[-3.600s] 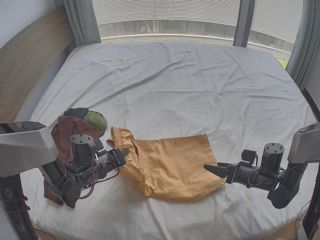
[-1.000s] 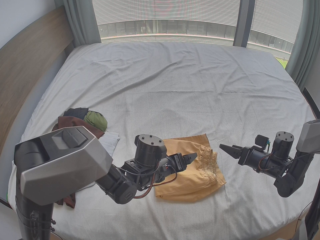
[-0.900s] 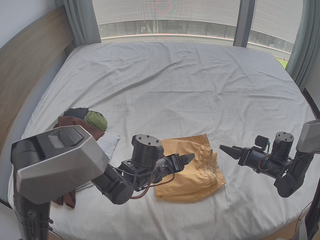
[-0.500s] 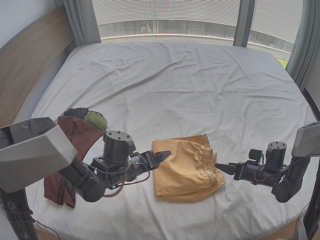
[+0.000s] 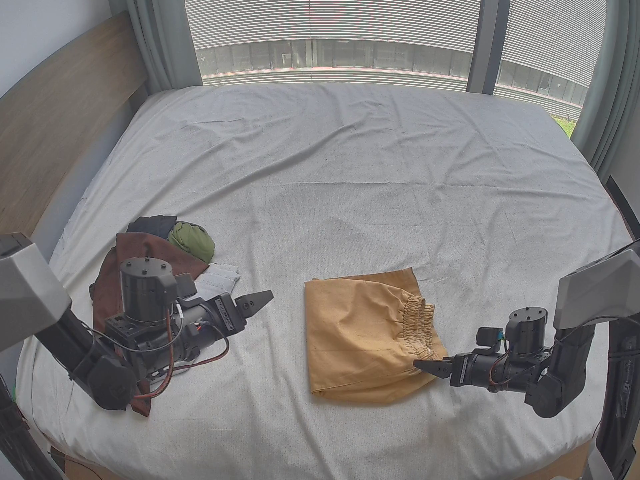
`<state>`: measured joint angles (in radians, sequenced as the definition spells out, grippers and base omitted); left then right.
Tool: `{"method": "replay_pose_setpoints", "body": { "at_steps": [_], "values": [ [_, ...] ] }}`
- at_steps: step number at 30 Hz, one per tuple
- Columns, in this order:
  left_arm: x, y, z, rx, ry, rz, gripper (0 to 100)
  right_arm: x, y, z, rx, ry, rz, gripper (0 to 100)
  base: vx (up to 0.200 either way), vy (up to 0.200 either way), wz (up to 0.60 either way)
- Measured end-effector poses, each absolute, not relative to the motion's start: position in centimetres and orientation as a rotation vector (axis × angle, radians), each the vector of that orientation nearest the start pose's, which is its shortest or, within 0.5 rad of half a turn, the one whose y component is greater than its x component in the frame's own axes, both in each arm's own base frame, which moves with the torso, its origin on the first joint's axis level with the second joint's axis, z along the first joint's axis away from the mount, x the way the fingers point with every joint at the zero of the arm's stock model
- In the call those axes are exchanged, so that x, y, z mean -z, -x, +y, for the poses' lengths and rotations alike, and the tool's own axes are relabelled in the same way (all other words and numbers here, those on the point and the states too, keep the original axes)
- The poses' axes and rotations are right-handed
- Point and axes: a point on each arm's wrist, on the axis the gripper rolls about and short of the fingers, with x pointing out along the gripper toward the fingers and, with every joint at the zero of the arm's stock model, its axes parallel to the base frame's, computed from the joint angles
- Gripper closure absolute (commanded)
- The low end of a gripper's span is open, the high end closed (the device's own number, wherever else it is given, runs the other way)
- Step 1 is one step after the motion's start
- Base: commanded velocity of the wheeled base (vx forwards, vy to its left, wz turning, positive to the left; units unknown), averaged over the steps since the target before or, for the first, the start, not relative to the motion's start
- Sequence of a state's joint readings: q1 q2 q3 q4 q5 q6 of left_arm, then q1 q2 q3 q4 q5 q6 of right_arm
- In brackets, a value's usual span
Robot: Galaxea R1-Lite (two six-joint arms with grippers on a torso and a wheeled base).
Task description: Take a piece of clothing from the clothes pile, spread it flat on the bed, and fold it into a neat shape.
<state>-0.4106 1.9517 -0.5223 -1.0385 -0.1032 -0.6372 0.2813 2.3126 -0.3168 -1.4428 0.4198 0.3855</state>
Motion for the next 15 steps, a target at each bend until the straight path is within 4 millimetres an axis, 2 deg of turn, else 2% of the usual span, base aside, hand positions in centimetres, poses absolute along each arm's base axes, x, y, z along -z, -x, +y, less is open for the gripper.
{"method": "replay_pose_setpoints", "body": {
  "at_steps": [6,15],
  "values": [
    [-8.4,-27.4,-11.6,0.379,0.571,0.506,0,3.7,-27.7,9.3,-0.529,-0.385,0.698,0,0.000,0.000,0.00],
    [-8.8,-27.5,-10.9,0.373,0.588,0.474,0,4.5,-28.3,10.2,-0.540,-0.397,0.664,0,0.000,0.000,0.00]
  ]
}}
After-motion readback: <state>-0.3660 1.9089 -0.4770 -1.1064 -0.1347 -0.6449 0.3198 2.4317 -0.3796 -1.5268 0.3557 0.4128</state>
